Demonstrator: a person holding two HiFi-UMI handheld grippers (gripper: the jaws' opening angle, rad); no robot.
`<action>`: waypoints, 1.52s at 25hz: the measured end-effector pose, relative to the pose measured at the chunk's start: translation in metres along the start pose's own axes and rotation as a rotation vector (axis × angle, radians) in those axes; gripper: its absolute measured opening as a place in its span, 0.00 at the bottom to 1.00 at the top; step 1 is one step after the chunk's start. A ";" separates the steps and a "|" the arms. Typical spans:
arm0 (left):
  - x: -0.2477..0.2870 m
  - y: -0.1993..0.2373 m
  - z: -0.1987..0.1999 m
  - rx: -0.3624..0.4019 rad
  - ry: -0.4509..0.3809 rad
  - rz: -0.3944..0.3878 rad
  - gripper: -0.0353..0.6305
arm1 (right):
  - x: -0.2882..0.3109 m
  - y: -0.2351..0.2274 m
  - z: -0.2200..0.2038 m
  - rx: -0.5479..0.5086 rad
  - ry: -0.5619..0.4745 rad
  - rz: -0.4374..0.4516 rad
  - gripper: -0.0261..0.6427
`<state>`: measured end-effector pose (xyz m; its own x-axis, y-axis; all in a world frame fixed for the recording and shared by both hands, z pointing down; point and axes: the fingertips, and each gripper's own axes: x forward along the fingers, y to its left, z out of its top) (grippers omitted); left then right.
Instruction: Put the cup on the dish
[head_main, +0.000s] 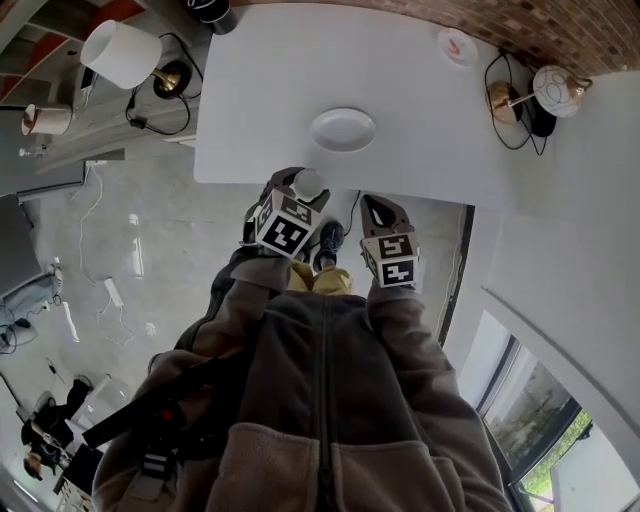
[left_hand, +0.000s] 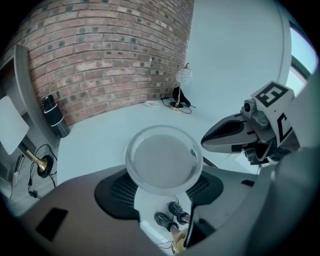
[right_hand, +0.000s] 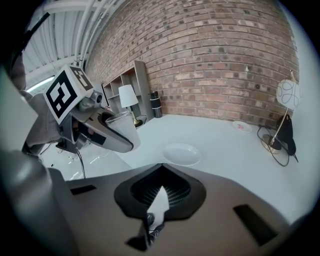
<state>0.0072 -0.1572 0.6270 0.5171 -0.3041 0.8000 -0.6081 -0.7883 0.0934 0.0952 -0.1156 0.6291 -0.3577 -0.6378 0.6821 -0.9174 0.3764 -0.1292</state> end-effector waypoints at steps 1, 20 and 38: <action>0.004 0.001 -0.001 -0.002 0.004 0.000 0.44 | 0.002 0.000 -0.003 0.004 0.006 0.005 0.04; 0.085 0.038 0.002 -0.024 0.053 0.023 0.44 | 0.051 -0.045 -0.022 0.048 0.071 0.005 0.04; 0.161 0.059 0.025 0.028 0.049 0.031 0.44 | 0.054 -0.070 -0.035 0.116 0.077 -0.011 0.04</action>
<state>0.0694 -0.2658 0.7463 0.4679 -0.3021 0.8305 -0.6055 -0.7942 0.0522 0.1458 -0.1525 0.7000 -0.3374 -0.5862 0.7366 -0.9367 0.2867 -0.2009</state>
